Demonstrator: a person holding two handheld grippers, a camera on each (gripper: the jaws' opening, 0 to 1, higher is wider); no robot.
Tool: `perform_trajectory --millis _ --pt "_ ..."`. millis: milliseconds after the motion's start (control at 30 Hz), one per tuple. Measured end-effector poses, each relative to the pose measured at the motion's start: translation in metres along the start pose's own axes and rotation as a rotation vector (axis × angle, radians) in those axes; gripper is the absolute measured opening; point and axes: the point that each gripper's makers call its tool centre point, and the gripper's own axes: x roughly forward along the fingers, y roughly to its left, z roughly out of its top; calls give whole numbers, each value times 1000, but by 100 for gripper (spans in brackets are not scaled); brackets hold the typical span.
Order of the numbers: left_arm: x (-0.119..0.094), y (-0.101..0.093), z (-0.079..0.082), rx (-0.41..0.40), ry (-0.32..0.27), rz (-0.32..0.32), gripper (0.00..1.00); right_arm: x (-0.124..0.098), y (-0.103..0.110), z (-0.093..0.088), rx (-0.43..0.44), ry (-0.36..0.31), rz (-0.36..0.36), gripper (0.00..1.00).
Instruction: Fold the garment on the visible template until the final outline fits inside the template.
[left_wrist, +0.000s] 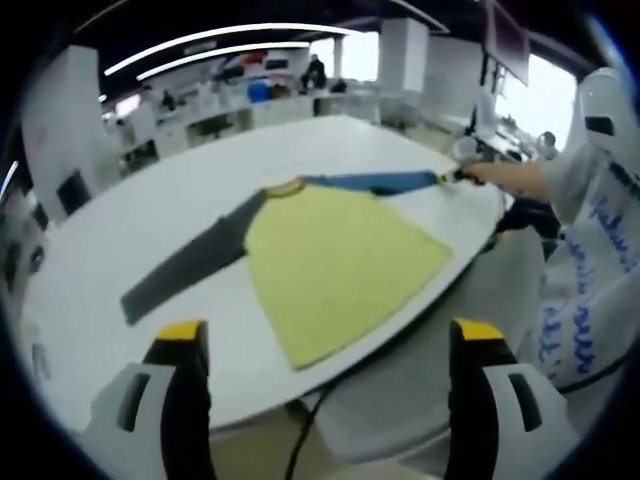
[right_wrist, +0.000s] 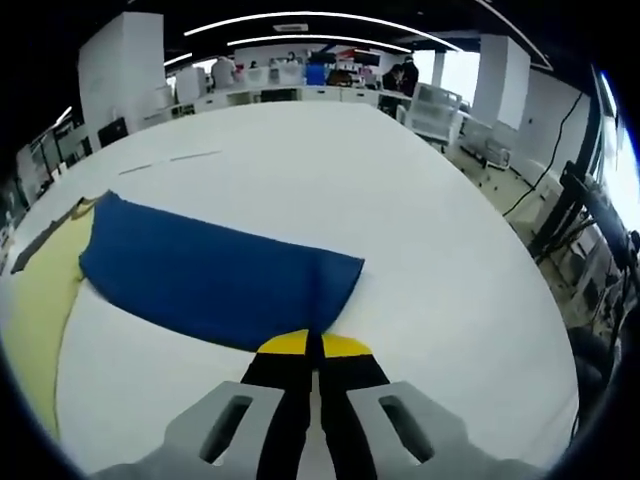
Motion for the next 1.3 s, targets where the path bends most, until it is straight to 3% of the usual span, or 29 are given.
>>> perform_trajectory --millis 67,167,467,800,1300 --pt "-2 -1 -2 1 0 -3 96 -5 5 -1 -20 6 -18 2" --pt "-8 2 -4 -11 -7 8 96 -9 3 -1 -120 31 -38 2" --pt "-17 8 -5 -14 -26 30 96 -15 14 2 -52 25 -24 2" --pt "-17 12 -9 -30 -36 32 96 -30 5 34 1 -50 -6 2" --pt "-24 13 -13 -29 -83 32 96 -66 33 92 -64 -185 14 2"
